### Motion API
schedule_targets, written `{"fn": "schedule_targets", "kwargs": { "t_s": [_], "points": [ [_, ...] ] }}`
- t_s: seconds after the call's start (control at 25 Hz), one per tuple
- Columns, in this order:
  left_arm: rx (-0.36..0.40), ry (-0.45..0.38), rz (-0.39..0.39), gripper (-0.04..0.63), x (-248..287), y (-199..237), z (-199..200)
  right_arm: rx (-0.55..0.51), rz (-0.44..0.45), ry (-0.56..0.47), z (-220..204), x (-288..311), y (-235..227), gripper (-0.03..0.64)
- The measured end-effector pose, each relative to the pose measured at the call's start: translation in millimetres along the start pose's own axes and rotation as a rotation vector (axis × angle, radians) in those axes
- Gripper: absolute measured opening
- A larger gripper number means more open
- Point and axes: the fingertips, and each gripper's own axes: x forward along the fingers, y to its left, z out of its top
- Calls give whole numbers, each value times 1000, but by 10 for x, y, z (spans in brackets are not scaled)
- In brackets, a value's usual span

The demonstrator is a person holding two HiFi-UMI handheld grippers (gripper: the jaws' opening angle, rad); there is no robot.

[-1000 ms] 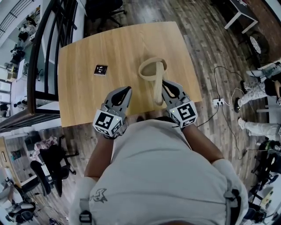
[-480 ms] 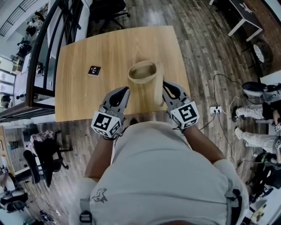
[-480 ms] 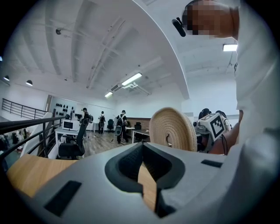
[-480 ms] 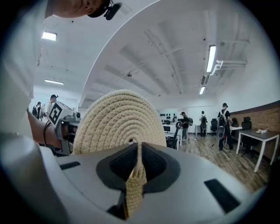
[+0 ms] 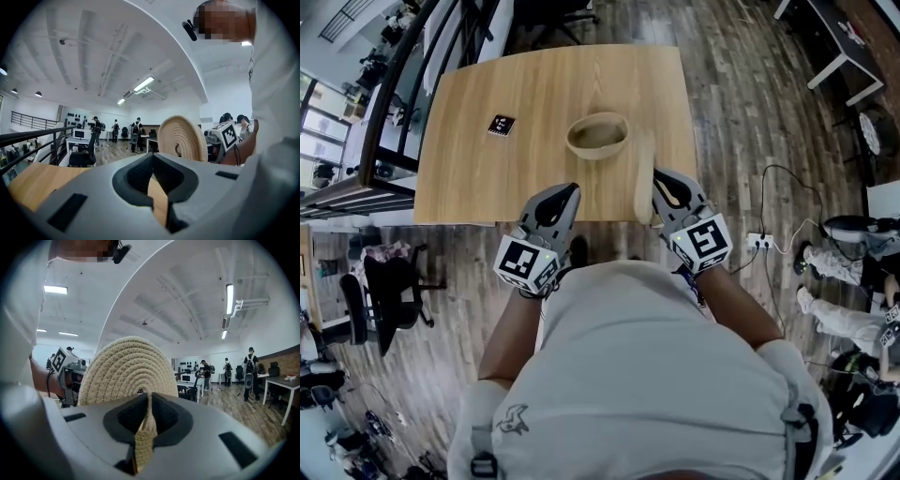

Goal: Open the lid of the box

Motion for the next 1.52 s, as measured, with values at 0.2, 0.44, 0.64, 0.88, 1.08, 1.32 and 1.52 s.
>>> {"fn": "schedule_targets", "kwargs": {
  "t_s": [0.2,0.44,0.64,0.88,1.08,1.32,1.52],
  "points": [
    [-3,15,22,6,-149,-136,3,3,28,-9,-11,-88,89,37],
    [1,-1,6,6,-432,-131,31,10,38,-31,64,-136,390,37],
    [-2,13,-57,6,-721,-209,7,12,21,-30,110,-198,678,37],
    [-18,3,-75,6,-1173,-174,-11,20,-13,-28,158,-282,1038,37],
    [-27,1,-82,6,-1517,-131,-44,8,-31,-19,172,-350,1356,37],
    [-35,-5,-99,6,-1886,-150,-97,12,-51,-16,175,-487,1760,37],
    [-33,-17,-123,6,-2101,-165,-91,-5,-63,-12,205,-566,2017,37]
  ]
}}
